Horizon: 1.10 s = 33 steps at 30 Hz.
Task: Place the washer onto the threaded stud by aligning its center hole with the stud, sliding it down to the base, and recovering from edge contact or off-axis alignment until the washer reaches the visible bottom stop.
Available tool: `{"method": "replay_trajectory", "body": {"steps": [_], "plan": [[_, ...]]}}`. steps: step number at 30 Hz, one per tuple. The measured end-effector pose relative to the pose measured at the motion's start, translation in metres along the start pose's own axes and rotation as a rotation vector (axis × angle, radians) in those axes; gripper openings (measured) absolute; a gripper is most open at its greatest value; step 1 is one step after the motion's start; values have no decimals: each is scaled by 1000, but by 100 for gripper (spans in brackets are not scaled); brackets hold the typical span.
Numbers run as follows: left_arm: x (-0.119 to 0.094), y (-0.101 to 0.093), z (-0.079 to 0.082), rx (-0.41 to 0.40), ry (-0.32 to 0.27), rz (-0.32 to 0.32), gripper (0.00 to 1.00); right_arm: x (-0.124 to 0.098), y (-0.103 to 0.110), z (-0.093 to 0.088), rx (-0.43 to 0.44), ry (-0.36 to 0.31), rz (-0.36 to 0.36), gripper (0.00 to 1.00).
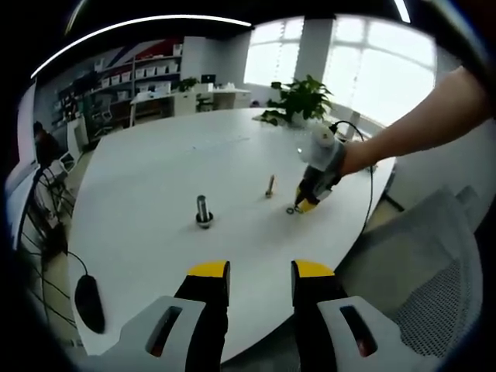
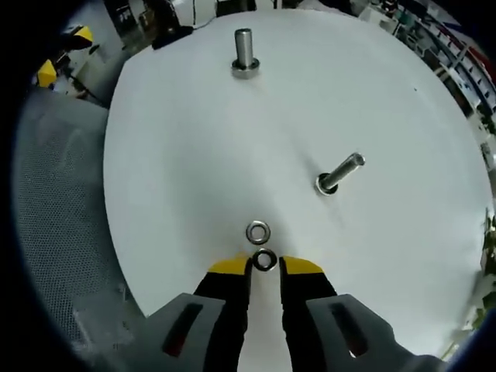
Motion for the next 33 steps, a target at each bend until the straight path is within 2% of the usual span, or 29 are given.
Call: {"method": "replay_trajectory", "body": {"steps": [10, 13, 16, 19, 24, 33], "plan": [[0, 0, 0, -1, 0, -2, 29, 0, -1, 5, -32, 106, 3, 14], [0, 0, 0, 0, 1, -2, 29, 1, 1, 6, -36, 166, -33, 14], [0, 0, 0, -2, 0, -2, 29, 1, 4, 8, -59, 187, -57, 14], [0, 0, 0, -1, 0, -3, 29, 0, 2, 6, -44, 177, -54, 14], [0, 0, 0, -5, -1, -3, 29, -1, -2, 3, 105, 58, 0, 14], [0, -1, -1, 3, 4, -4, 29, -5, -6, 3, 142, 46, 0, 14]]}}
Point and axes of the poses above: the point that each gripper's makers call its tool centre point, and the gripper's own axes: x roughly forward along the fingers, y roughly to its left, z roughly out of its top, the point moved 3 cm from there along -x, roughly backward along the fingers, and after that the axes turned 15 degrees about y, right-handed, at the moved point
